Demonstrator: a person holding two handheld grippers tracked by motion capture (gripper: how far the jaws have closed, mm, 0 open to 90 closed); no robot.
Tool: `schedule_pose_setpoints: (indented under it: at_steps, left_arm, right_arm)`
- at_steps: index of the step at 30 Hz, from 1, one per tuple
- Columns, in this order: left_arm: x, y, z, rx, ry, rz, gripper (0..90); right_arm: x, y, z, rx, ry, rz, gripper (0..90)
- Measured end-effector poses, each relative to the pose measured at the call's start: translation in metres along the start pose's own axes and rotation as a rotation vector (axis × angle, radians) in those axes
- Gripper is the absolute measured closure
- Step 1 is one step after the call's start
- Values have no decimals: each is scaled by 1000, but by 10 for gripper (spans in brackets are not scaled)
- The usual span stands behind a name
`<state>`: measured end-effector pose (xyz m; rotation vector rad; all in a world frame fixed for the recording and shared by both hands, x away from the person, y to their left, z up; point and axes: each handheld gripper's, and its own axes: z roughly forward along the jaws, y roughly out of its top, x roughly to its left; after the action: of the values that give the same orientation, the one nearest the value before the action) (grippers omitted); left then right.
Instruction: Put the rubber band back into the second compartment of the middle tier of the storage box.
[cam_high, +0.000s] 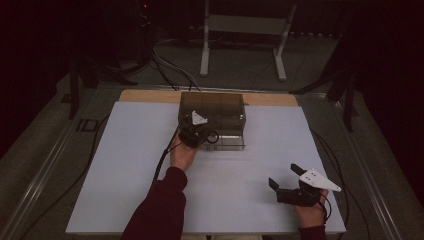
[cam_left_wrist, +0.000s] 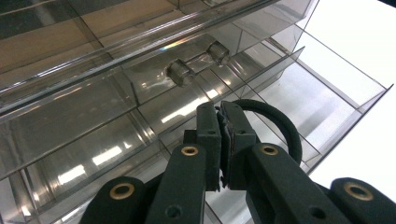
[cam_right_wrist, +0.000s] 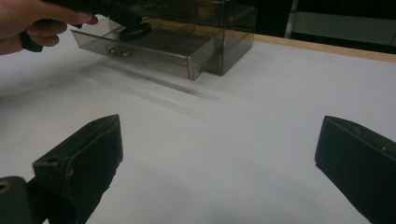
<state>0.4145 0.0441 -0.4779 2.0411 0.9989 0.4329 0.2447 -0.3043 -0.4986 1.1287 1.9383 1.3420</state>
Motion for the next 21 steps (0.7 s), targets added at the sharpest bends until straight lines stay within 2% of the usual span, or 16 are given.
schedule_pose_setpoints:
  at_steps: [16, 21]
  left_arm:
    - [-1, -2, 4, 21, 8, 9, 872]
    - [-2, -2, 3, 16, 5, 9, 769]
  right_arm:
    - [0, 0, 1, -1, 3, -2, 15]
    - [0, 0, 0, -2, 3, -2, 15]
